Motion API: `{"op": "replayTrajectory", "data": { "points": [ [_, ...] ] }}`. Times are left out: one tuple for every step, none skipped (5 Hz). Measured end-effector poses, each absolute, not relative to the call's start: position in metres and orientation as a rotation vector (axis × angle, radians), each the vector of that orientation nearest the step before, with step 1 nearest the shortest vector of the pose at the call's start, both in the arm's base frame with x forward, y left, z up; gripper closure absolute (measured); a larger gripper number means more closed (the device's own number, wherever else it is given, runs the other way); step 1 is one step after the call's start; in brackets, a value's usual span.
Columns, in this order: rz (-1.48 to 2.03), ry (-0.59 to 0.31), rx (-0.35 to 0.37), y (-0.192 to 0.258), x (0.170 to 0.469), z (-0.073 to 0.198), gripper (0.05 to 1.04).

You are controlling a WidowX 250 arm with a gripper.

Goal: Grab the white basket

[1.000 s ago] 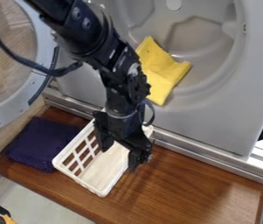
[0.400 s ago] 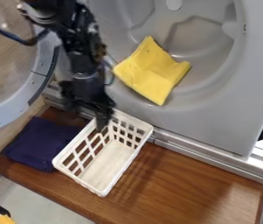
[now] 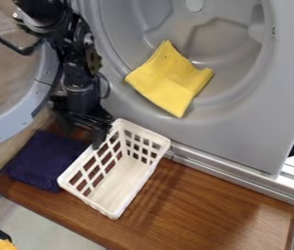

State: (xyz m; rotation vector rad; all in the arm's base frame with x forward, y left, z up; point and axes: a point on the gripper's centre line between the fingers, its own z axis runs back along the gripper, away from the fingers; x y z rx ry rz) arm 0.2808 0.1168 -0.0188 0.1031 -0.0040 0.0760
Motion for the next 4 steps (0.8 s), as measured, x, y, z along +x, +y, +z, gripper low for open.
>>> {"op": "replayTrajectory", "data": {
  "points": [
    [0.091,-0.004,0.104,0.1223,0.2781,-0.0193,0.083],
    [0.1,-0.009,0.106,0.1296,0.2754,-0.0193,0.083],
    [0.097,-0.05,0.064,0.1308,0.2742,-0.0162,0.083],
    [0.056,-0.119,-0.02,0.1239,0.276,-0.0105,0.083]
  ]
}}
